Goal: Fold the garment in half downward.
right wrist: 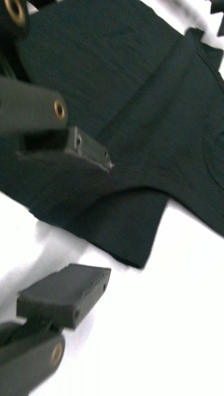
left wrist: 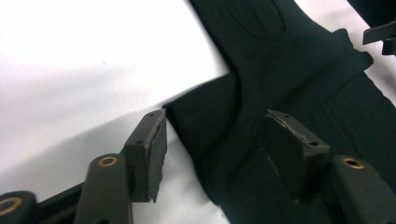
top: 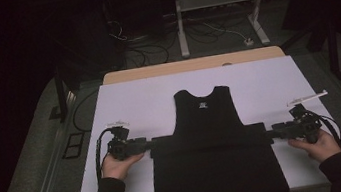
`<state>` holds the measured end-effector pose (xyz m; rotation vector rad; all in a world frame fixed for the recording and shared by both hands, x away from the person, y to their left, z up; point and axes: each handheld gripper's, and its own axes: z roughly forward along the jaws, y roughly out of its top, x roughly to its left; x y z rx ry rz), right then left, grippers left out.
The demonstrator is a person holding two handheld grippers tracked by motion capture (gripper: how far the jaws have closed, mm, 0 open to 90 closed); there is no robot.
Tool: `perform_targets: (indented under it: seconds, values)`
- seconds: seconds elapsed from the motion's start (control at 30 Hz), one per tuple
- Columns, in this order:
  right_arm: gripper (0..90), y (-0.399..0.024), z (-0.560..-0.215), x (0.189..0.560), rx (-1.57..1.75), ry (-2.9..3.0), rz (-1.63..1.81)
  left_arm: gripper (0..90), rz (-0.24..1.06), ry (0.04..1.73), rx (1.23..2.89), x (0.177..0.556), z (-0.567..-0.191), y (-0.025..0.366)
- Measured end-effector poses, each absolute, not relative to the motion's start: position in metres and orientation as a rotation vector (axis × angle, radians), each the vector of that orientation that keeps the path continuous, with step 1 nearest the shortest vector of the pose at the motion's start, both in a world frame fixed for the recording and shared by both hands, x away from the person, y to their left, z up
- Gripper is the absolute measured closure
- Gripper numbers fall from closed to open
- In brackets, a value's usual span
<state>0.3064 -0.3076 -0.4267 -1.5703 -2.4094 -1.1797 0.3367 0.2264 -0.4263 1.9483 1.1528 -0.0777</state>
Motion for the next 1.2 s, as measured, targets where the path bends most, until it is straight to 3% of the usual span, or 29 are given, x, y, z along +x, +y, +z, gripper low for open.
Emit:
perform_targets:
  seconds: [0.13, 0.37, 0.43, 1.2]
  values:
    - [30.8, -0.309, -0.423, 0.310, -1.572, -2.410, -1.211, 27.6, -0.068, 1.118, 1.976, 0.338, -0.425, 0.223]
    - [6.5, -0.308, -0.420, 0.320, -1.606, -2.419, -1.218, 9.1, -0.066, 1.078, 2.016, 0.341, -0.425, 0.218]
    - [0.1, -0.307, -0.418, 0.323, -1.613, -2.435, -1.217, 0.0, -0.065, 1.083, 2.034, 0.342, -0.426, 0.216]
    - [0.0, -0.313, -0.394, 0.345, -1.546, -2.454, -1.311, 0.0, 0.006, 1.038, 2.063, 0.363, -0.403, 0.213]
